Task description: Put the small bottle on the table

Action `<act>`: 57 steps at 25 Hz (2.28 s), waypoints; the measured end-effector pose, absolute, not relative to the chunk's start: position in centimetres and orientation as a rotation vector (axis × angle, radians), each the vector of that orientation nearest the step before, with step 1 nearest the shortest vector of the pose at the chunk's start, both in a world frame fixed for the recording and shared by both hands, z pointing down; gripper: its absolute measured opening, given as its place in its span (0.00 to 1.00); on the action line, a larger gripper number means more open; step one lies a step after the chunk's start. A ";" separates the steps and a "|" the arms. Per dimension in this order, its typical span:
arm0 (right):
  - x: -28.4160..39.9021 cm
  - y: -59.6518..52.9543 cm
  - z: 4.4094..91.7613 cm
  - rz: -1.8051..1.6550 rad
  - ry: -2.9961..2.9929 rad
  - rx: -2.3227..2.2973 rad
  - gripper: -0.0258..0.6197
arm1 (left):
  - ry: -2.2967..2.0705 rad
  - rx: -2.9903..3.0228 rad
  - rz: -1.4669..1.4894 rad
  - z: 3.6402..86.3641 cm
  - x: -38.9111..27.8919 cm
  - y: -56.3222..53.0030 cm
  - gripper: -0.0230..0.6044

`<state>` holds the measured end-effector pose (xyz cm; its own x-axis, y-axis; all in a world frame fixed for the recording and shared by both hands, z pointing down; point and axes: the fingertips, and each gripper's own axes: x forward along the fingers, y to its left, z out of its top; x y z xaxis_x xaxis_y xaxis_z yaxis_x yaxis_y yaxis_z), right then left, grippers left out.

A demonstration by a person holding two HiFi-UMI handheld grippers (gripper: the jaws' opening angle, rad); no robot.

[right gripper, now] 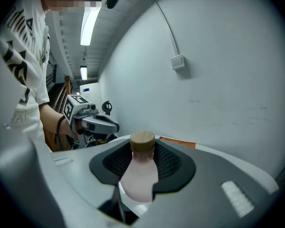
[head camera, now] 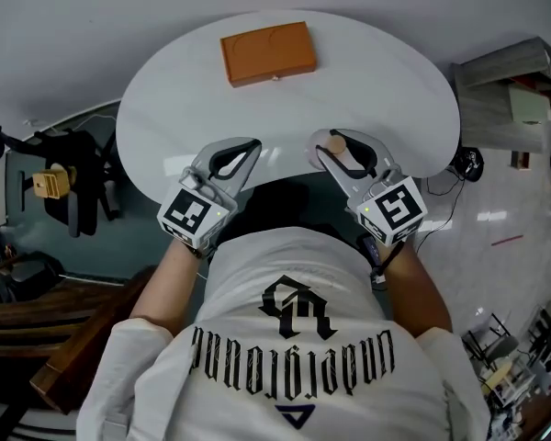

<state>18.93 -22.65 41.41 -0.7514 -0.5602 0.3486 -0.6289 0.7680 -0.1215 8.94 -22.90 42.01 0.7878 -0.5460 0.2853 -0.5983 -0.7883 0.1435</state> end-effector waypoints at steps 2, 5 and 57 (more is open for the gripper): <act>18.5 -23.1 42.6 0.348 -2.650 0.906 0.25 | -0.897 2.729 0.344 43.0 8.6 -23.4 0.05; 18.0 -24.2 44.4 0.367 -2.622 0.896 0.25 | -0.901 2.710 0.360 44.7 8.0 -24.4 0.05; 15.0 -30.4 66.2 0.413 -2.290 0.707 0.26 | -0.719 2.526 0.510 58.7 6.7 -31.2 0.05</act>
